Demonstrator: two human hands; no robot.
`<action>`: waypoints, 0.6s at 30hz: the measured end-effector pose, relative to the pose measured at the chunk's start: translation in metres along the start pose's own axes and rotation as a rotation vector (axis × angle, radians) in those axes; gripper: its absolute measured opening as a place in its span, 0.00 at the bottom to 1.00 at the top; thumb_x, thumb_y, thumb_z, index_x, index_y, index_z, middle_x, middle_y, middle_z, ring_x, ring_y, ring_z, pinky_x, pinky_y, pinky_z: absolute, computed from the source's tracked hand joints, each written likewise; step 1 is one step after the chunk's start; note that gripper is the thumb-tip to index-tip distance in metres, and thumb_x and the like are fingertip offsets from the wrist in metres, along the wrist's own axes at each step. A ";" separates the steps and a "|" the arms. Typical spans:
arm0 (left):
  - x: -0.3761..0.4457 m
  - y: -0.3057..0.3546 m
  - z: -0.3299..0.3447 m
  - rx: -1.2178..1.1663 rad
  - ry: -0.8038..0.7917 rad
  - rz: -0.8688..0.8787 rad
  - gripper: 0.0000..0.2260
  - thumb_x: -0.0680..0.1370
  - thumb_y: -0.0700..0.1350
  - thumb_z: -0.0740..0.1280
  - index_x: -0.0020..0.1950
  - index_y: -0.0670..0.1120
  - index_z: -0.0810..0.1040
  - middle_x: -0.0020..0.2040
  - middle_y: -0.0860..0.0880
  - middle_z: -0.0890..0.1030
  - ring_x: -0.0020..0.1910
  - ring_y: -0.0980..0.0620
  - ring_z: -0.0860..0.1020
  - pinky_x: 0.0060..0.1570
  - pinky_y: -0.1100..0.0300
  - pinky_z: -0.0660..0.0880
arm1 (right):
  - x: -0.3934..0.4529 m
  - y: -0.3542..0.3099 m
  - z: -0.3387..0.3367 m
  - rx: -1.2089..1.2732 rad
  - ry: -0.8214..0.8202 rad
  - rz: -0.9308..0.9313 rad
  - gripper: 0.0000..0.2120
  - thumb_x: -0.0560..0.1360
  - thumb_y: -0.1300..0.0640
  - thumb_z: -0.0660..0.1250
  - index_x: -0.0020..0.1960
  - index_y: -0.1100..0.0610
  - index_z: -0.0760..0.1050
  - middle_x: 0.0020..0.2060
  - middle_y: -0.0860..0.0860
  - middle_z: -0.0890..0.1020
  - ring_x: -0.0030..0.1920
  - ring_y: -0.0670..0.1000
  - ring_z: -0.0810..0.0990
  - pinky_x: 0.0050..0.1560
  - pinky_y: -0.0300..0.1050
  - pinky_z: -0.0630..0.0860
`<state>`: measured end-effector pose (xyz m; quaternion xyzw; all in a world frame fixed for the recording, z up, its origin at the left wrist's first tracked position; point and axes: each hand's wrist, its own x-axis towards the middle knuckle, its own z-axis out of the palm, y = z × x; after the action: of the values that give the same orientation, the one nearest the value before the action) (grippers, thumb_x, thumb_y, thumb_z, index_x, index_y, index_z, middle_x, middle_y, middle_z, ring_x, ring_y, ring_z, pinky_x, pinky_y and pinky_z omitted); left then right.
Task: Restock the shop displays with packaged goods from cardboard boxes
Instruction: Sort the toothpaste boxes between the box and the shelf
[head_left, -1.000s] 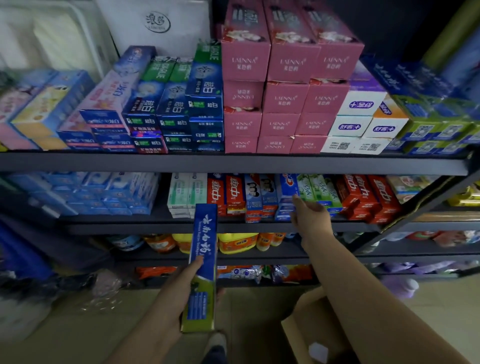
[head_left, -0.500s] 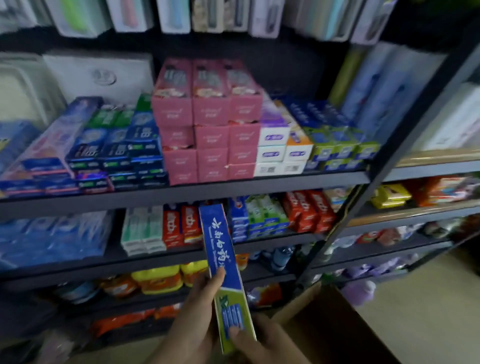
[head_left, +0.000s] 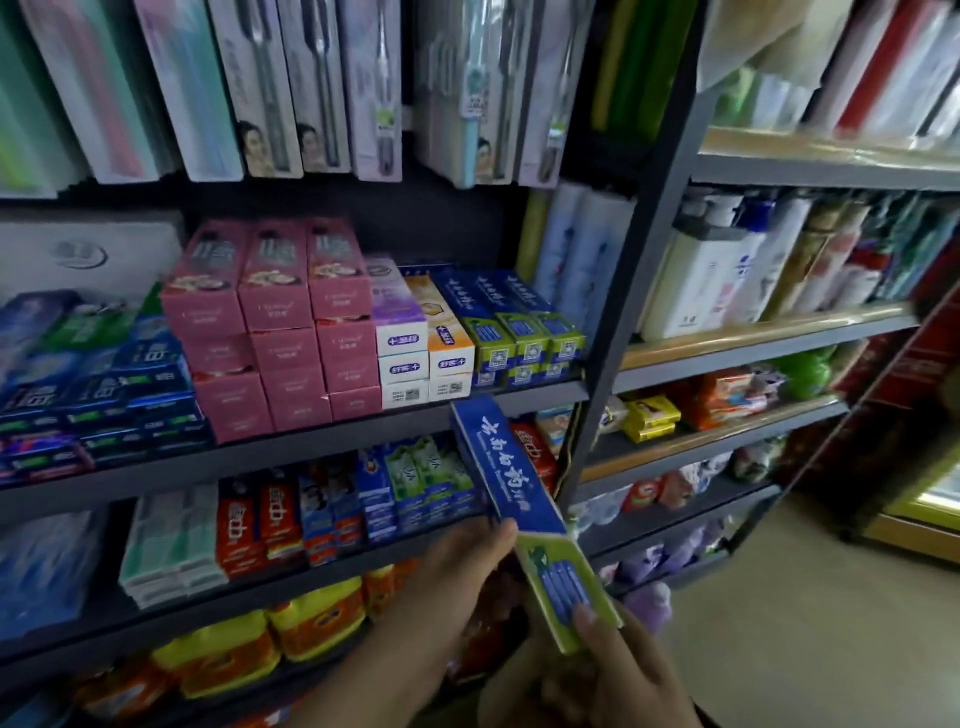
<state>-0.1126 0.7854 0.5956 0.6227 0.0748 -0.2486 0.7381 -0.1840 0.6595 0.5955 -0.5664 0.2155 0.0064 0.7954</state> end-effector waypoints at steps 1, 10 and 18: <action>0.004 0.006 0.000 0.012 0.002 0.035 0.14 0.73 0.56 0.68 0.51 0.48 0.80 0.48 0.44 0.83 0.44 0.47 0.82 0.44 0.52 0.79 | 0.004 -0.012 0.001 -0.049 0.006 -0.028 0.34 0.45 0.44 0.81 0.45 0.61 0.82 0.34 0.60 0.84 0.28 0.52 0.80 0.26 0.41 0.74; 0.015 0.029 -0.046 0.125 0.200 0.101 0.07 0.80 0.47 0.64 0.49 0.46 0.78 0.39 0.44 0.81 0.38 0.46 0.75 0.40 0.52 0.70 | 0.126 -0.112 0.059 -0.096 -0.067 -0.196 0.12 0.77 0.49 0.66 0.44 0.58 0.72 0.28 0.51 0.75 0.27 0.47 0.67 0.28 0.40 0.64; 0.019 0.010 -0.095 0.049 0.279 -0.038 0.05 0.80 0.40 0.63 0.51 0.39 0.76 0.41 0.38 0.78 0.32 0.45 0.74 0.23 0.59 0.72 | 0.192 -0.113 0.092 -0.014 0.032 -0.078 0.18 0.71 0.49 0.73 0.55 0.57 0.74 0.44 0.53 0.82 0.33 0.47 0.81 0.36 0.40 0.80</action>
<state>-0.0722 0.8724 0.5760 0.6674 0.1825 -0.1753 0.7004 0.0500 0.6572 0.6542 -0.5800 0.2059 -0.0323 0.7875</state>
